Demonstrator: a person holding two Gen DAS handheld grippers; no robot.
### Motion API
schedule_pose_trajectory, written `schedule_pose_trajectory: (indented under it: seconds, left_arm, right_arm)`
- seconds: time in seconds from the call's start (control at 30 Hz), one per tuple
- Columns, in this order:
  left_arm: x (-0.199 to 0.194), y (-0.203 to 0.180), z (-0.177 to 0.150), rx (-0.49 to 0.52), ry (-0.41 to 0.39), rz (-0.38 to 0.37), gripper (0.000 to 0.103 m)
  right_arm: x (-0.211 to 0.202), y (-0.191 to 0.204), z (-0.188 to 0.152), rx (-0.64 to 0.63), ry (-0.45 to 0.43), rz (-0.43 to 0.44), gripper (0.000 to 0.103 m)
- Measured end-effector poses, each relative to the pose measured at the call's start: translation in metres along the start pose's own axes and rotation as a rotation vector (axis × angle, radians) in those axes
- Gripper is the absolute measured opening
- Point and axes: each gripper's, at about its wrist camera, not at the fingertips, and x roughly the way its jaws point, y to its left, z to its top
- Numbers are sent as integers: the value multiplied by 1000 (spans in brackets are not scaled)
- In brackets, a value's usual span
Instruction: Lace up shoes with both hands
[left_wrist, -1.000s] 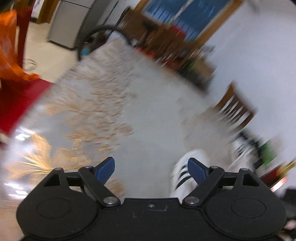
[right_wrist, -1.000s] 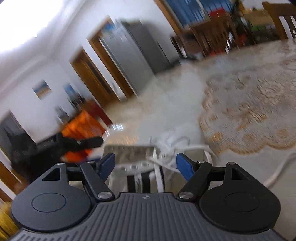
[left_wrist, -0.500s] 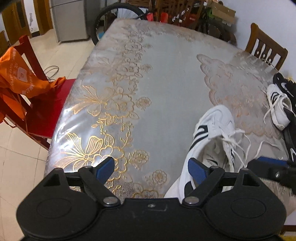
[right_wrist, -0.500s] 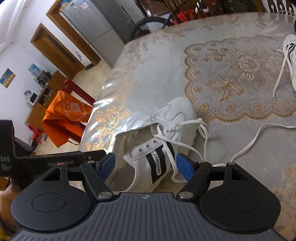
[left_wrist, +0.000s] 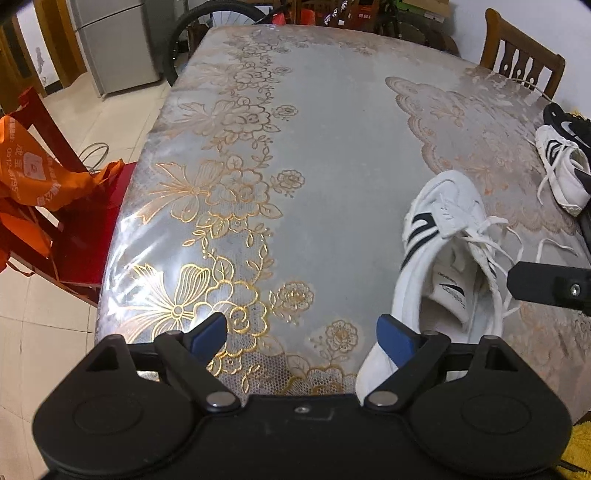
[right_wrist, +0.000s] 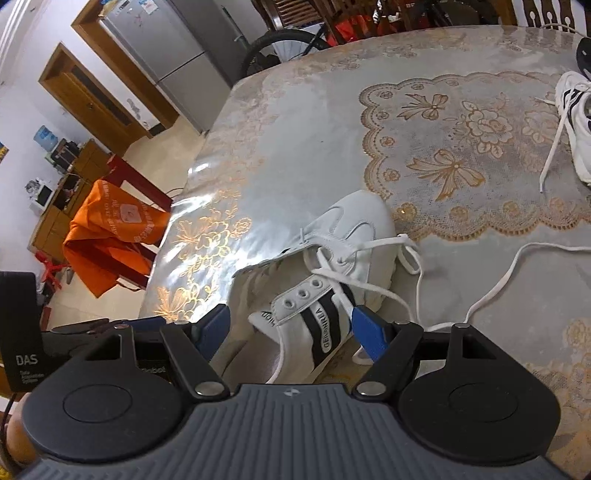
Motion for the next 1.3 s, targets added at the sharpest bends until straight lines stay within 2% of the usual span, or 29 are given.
schedule_pose_trajectory:
  seconds: [0.27, 0.37, 0.43, 0.47, 0.53, 0.67, 0.73, 0.83, 0.9, 0.97, 1.0, 1.03, 1.1, 1.2, 1.3]
  left_arm:
    - [5, 4, -2, -28, -38, -20, 87]
    - [2, 5, -1, -43, -72, -24, 87]
    - [-1, 6, 1, -46, -98, -19, 87]
    - [-3, 6, 2, -42, -112, -15, 87]
    - [-5, 3, 5, -23, -136, -18, 87]
    - [-6, -11, 7, 46, -160, -35, 87]
    - [-7, -22, 5, 104, -178, 8, 87]
    - [-4, -33, 1, 190, -180, 61, 87]
    - [-2, -37, -1, 208, -183, 76, 87]
    - [1, -36, 1, 194, -175, 69, 87]
    - [2, -34, 2, 184, -169, 65, 87]
    - [2, -33, 3, 173, -164, 58, 87]
    - [2, -29, 2, 157, -156, 46, 87]
    - [2, -27, 1, 148, -151, 39, 87]
    - [2, -27, 1, 148, -150, 42, 89]
  right_arm:
    - [10, 0, 0, -18, 38, 6, 73]
    - [11, 0, 2, -19, 47, 4, 65]
    - [6, 0, 8, -32, -6, 10, 44]
    - [3, 0, 12, -39, -49, 17, 42]
    - [4, 2, 24, -93, -97, 14, 41]
    - [33, 15, 39, -261, -104, -53, 35]
    - [50, 18, 40, -307, -83, -87, 31]
    - [67, 16, 39, -315, -55, -81, 31]
    - [72, 19, 37, -362, -57, -82, 29]
    - [73, 24, 34, -437, -64, -81, 6]
    - [73, 27, 32, -467, -71, -89, 1]
    - [70, 29, 33, -478, -76, -81, 1]
    - [57, 28, 44, -420, -112, -24, 1]
    - [19, 28, 78, -262, -221, 181, 1]
    - [-30, 39, 118, -185, -380, 361, 1]
